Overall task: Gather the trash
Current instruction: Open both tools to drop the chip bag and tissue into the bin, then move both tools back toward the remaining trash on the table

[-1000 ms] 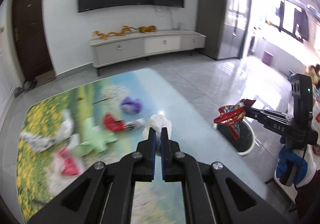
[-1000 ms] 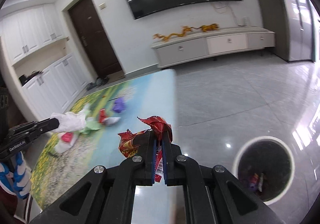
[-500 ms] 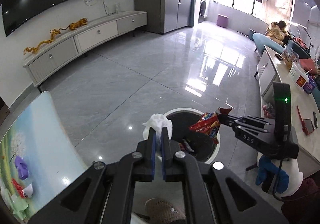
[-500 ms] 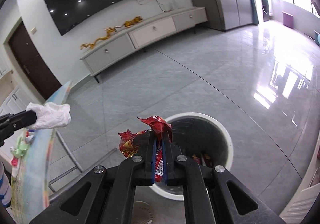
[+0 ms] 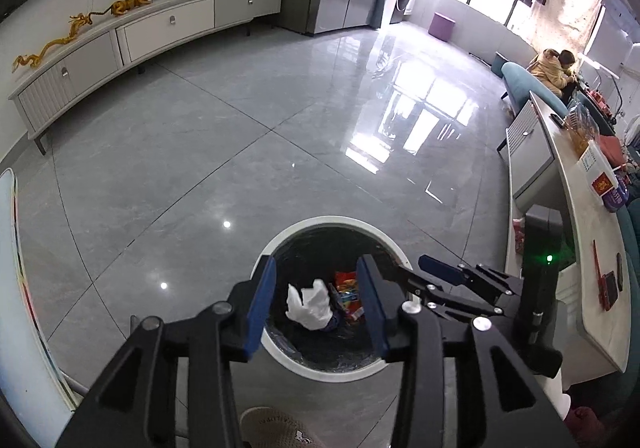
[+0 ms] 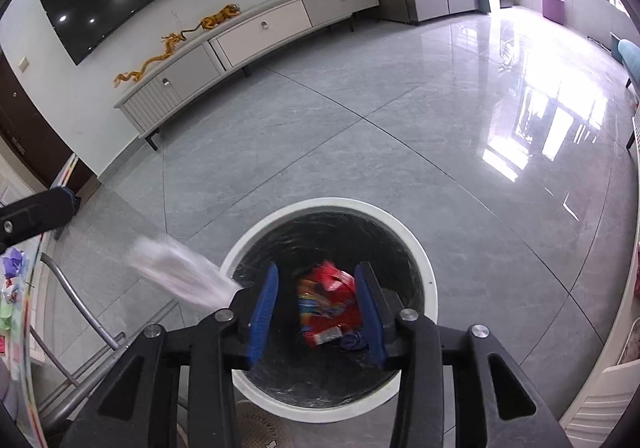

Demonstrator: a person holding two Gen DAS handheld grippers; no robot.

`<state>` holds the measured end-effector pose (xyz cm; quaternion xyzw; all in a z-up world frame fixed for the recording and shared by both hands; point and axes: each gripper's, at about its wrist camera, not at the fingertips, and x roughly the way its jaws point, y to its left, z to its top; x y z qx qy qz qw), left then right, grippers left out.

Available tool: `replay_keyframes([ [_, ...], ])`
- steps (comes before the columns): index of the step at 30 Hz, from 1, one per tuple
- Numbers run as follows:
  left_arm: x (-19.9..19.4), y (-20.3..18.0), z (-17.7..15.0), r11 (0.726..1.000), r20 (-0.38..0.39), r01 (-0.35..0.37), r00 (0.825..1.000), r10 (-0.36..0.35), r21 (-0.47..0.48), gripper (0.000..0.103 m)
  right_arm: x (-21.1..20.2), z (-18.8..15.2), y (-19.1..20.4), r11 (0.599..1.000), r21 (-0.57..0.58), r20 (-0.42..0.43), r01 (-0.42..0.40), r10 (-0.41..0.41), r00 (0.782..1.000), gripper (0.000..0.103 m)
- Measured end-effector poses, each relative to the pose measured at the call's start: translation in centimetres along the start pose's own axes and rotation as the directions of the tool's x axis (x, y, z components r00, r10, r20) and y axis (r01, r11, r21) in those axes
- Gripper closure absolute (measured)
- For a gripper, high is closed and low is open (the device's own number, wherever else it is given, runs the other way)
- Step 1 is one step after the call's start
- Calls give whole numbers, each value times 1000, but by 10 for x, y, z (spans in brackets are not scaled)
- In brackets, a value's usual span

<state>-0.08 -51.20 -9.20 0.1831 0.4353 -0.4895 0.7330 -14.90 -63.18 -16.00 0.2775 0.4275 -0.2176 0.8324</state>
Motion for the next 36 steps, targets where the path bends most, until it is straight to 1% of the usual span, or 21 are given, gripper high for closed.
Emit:
replay_keyframes([
  [3, -7, 2, 0, 1000, 7, 2, 1000, -2, 3, 63, -5, -5, -5, 1000, 11, -2, 4, -4, 1000, 65],
  [7, -27, 1, -4, 999, 48, -35, 998, 34, 21, 63, -16, -2, -1, 1000, 12, 12, 10, -10, 1000, 65],
  [9, -42, 2, -9, 997, 80, -75, 994, 72, 29, 63, -27, -1, 2, 1000, 4, 29, 12, -12, 1000, 65],
  [10, -52, 4, -14, 994, 100, -102, 990, 99, 29, 63, -31, -1, 4, 1000, -3, 37, 14, -14, 999, 65],
  [13, -77, 15, -28, 988, 139, -151, 979, 147, 16, 62, -47, -1, 13, 1000, -24, 63, 19, -17, 998, 65],
  [15, -94, 25, -40, 984, 156, -178, 972, 175, 4, 56, -57, -1, 22, 999, -44, 77, 17, -13, 997, 64],
  [16, -102, 31, -47, 982, 159, -188, 970, 186, -5, 49, -61, -1, 27, 998, -55, 84, 17, -12, 996, 63],
  [17, -111, 37, -53, 981, 166, -195, 967, 195, -12, 46, -66, -1, 34, 998, -69, 92, 13, -7, 996, 62],
  [19, -131, 50, -70, 974, 180, -223, 958, 224, -30, 46, -73, -2, 46, 996, -85, 105, 2, 7, 994, 62],
  [21, -149, 64, -85, 971, 190, -235, 952, 241, -53, 46, -81, -3, 62, 994, -105, 119, -14, 26, 993, 62],
  [23, -170, 78, -102, 963, 206, -261, 940, 270, -74, 46, -89, -4, 78, 992, -126, 132, -33, 49, 990, 61],
  [25, -195, 93, -121, 954, 231, -286, 925, 300, -94, 46, -97, -4, 95, 988, -148, 145, -53, 75, 987, 61],
  [27, -217, 109, -137, 946, 243, -301, 915, 322, -120, 46, -109, -4, 115, 981, -177, 161, -75, 104, 982, 61],
  [32, -266, 150, -181, 920, 262, -326, 888, 377, -218, 46, -132, -8, 163, 961, -248, 181, -121, 168, 969, 62],
  [36, -298, 182, -219, 890, 253, -348, 870, 424, -294, 46, -145, -12, 203, 940, -306, 187, -149, 212, 959, 61],
])
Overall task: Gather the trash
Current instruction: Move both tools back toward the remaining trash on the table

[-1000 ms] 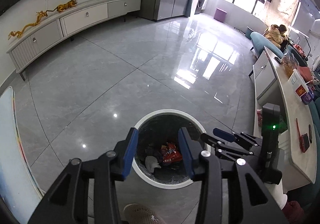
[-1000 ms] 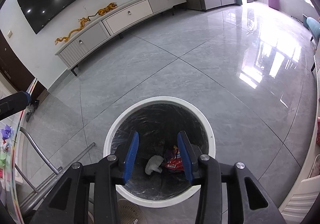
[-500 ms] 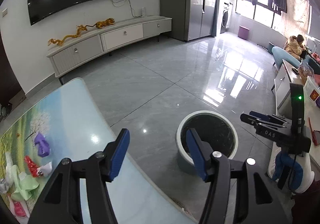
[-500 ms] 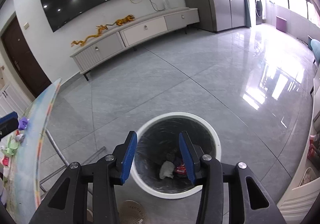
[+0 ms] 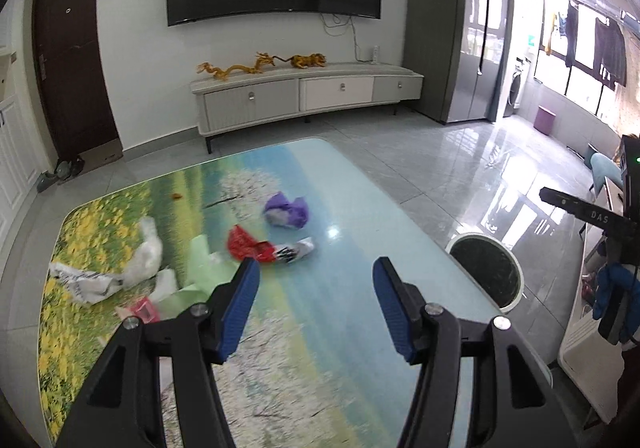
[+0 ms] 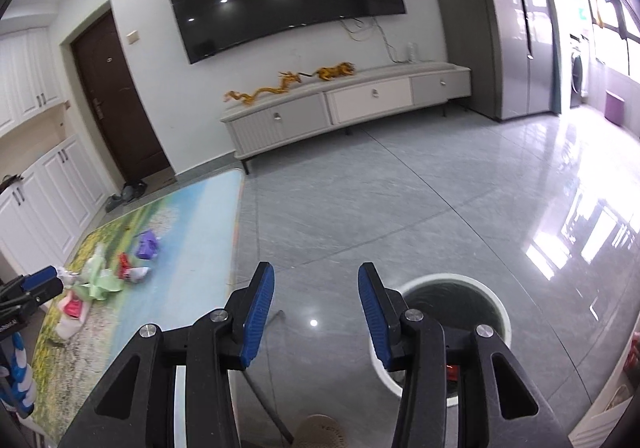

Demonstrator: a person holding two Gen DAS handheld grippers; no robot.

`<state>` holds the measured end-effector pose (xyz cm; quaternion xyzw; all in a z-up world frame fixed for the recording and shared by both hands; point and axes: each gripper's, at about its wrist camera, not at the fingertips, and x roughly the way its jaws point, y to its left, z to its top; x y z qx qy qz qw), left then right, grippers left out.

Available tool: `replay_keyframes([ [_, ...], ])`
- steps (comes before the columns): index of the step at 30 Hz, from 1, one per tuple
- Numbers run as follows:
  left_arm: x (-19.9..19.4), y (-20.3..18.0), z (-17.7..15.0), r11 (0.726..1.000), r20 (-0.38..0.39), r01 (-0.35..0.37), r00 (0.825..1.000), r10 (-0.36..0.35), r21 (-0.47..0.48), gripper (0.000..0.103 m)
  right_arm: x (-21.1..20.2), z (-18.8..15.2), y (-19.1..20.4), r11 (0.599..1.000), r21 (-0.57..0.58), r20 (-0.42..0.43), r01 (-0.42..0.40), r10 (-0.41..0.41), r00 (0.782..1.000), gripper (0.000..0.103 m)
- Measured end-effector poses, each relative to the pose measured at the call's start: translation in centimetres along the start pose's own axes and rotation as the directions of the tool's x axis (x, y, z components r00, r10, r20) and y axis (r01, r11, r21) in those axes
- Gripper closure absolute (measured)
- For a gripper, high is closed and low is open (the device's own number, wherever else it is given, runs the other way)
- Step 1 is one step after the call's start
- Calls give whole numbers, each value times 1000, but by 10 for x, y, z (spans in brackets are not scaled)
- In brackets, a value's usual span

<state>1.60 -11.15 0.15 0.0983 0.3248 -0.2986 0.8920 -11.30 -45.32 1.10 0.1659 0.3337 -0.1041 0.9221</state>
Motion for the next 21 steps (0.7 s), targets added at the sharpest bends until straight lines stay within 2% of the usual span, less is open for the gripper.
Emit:
replay_keyframes([
  [5, -27, 52, -23, 993, 6, -85, 996, 85, -76, 46, -4, 2, 47, 997, -60, 5, -49, 49, 999, 61],
  [11, -54, 111, -63, 971, -23, -161, 987, 160, -179, 46, -6, -5, 86, 989, -112, -11, -99, 98, 995, 61],
  [16, -75, 132, -89, 958, -26, -170, 985, 168, -232, 46, -11, -11, 104, 982, -142, -18, -127, 126, 992, 61],
  [21, -79, 131, -99, 963, -25, -140, 990, 138, -230, 46, -9, -15, 118, 975, -163, -34, -149, 145, 989, 61],
])
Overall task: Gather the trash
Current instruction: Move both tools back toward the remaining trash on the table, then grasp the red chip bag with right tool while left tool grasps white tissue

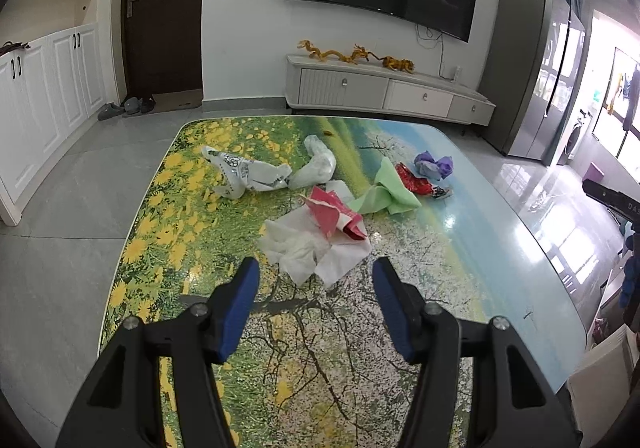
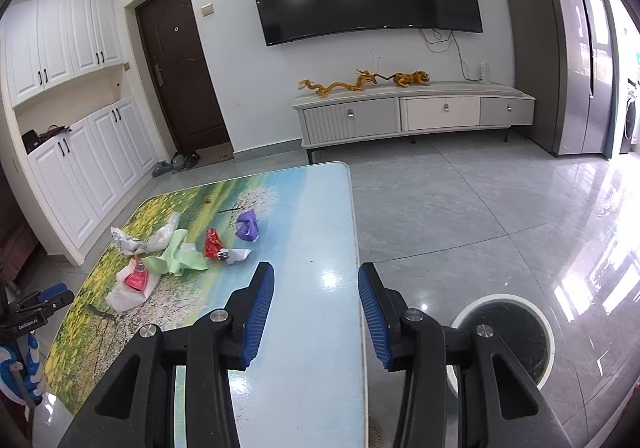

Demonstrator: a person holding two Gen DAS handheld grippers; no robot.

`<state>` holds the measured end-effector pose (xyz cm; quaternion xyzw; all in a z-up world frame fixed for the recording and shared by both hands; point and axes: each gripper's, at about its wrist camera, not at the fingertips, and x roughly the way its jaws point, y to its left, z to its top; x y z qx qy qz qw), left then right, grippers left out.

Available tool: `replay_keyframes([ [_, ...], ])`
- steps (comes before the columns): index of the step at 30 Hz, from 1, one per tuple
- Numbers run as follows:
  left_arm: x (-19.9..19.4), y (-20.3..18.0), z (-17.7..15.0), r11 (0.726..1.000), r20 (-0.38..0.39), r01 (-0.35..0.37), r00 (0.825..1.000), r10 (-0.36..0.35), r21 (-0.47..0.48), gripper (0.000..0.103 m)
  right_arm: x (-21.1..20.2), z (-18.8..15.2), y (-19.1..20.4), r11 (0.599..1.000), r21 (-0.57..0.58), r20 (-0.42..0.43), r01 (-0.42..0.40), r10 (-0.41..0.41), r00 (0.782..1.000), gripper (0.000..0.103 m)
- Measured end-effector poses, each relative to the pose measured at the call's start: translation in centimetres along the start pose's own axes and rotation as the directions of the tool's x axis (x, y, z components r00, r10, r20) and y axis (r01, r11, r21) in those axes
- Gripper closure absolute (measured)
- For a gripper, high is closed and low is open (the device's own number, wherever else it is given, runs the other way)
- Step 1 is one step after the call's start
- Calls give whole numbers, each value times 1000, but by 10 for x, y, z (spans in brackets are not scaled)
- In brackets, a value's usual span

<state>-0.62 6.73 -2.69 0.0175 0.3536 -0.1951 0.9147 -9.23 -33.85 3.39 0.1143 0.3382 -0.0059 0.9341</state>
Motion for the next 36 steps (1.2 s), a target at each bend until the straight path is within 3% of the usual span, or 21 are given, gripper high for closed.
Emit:
replay_keyframes([
  [15, 56, 11, -2, 998, -97, 53, 994, -49, 30, 46, 53, -4, 27, 998, -49, -102, -41, 36, 994, 61],
  [19, 65, 10, 2, 996, -96, 80, 992, -76, 35, 46, 71, -3, 37, 996, -69, -131, -62, 53, 990, 61],
  [23, 62, 9, 3, 988, -86, 154, 985, -152, 19, 46, 85, -3, 43, 993, -81, -154, -83, 70, 986, 61],
  [27, 69, 1, 1, 979, -113, 202, 974, -198, 23, 55, 98, -5, 47, 991, -83, -174, -101, 85, 981, 61],
  [36, 96, -6, 1, 982, -164, 186, 970, -179, 31, 67, 118, -4, 56, 982, -111, -208, -151, 126, 970, 61],
])
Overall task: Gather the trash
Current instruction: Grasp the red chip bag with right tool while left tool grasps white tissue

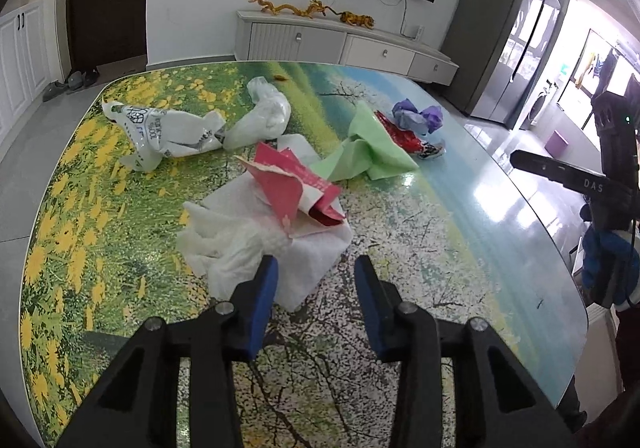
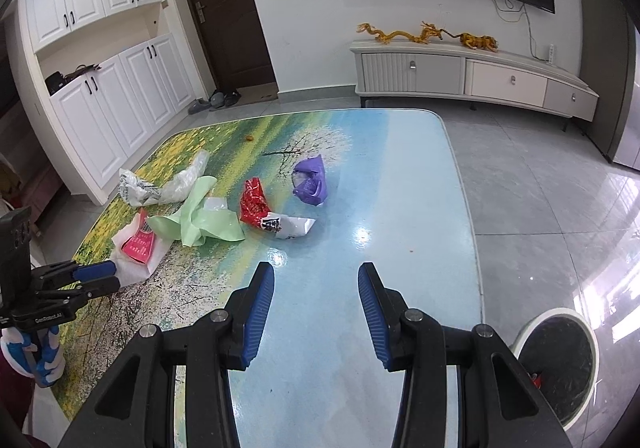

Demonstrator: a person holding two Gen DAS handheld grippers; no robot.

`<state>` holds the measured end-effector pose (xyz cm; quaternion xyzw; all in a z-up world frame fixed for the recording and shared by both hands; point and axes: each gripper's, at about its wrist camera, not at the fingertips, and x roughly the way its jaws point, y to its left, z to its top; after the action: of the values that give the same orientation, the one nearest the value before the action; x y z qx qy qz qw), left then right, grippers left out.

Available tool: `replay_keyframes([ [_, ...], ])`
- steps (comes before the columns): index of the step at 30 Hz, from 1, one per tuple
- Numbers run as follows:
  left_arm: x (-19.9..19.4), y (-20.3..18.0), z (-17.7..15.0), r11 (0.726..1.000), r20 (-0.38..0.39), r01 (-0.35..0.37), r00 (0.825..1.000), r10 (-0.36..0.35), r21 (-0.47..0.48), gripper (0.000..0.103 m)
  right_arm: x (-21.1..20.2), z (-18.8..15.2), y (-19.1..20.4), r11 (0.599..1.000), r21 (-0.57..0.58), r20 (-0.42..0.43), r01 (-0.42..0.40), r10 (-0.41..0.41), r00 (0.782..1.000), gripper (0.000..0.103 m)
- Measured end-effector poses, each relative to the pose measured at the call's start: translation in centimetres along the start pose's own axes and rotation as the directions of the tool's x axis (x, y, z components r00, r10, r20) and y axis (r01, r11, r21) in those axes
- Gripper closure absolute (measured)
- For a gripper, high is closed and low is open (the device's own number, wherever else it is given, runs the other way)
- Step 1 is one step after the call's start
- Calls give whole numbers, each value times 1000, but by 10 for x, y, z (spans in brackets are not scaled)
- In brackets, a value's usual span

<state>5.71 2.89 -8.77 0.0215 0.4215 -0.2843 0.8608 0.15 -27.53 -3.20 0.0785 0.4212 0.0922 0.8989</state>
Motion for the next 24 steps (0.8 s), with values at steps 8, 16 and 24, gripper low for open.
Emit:
replay_keyframes([
  [8, 14, -13, -3, 998, -37, -30, 999, 32, 56, 81, 28, 14, 12, 995, -83, -40, -53, 50, 998, 61],
  [16, 19, -11, 2, 996, -33, -64, 997, 66, 66, 100, 62, 36, 34, 976, -188, -68, -106, 95, 993, 61],
  [24, 12, -13, 3, 999, -32, -2, 999, 3, 46, 102, 101, 41, 42, 956, -263, -141, -128, 94, 986, 62],
])
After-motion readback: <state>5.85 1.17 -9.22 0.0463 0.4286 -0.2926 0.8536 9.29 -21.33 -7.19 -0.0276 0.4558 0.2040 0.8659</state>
